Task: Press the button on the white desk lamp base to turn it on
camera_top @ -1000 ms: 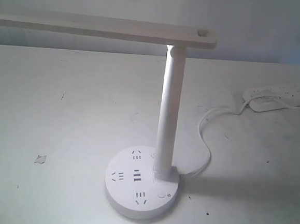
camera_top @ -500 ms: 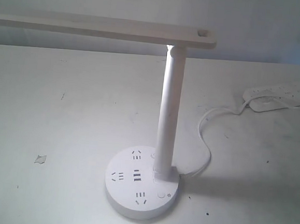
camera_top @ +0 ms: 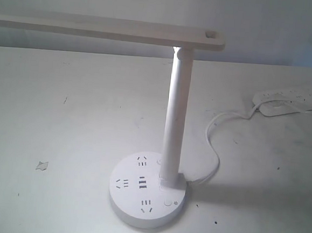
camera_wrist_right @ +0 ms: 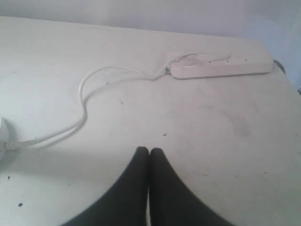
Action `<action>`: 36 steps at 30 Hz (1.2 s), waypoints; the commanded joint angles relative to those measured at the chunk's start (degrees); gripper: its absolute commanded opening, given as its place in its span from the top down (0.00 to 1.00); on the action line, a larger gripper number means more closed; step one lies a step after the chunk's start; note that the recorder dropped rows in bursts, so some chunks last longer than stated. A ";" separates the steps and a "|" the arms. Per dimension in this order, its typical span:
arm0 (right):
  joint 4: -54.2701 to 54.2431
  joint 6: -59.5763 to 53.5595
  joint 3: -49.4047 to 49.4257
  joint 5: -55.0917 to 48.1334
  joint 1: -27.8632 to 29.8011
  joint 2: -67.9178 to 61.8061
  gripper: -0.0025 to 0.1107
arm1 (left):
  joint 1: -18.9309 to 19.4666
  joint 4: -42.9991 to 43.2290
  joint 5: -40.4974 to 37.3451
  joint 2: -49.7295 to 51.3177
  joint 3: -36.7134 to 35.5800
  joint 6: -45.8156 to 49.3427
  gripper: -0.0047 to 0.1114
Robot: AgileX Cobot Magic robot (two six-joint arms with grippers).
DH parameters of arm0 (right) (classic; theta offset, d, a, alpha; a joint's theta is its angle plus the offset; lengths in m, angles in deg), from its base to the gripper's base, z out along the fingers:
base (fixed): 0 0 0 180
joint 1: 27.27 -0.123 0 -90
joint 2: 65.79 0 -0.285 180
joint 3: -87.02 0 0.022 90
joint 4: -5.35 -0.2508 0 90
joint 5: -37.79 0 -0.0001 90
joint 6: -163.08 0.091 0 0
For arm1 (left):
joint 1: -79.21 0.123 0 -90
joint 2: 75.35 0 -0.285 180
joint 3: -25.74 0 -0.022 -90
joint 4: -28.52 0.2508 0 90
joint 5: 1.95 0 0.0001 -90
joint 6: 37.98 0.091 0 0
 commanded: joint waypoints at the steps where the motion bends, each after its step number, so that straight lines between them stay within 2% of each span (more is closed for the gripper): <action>1: -2.27 -3.43 0.07 0.92 0.17 0.25 0.98 | -0.45 -0.26 0.11 -0.18 -0.11 0.00 0.96; 8: -2.27 -3.43 0.07 0.92 0.31 0.25 0.98 | -0.45 -0.26 0.11 -0.18 -0.11 0.00 0.96; 14: -2.40 -3.12 0.07 0.71 5.13 0.25 0.98 | -0.45 -0.26 0.11 -0.18 -0.11 0.00 0.96; 36: -2.30 -3.12 0.07 0.71 5.27 0.25 0.98 | -0.45 -0.26 0.11 -0.18 -0.11 0.00 0.96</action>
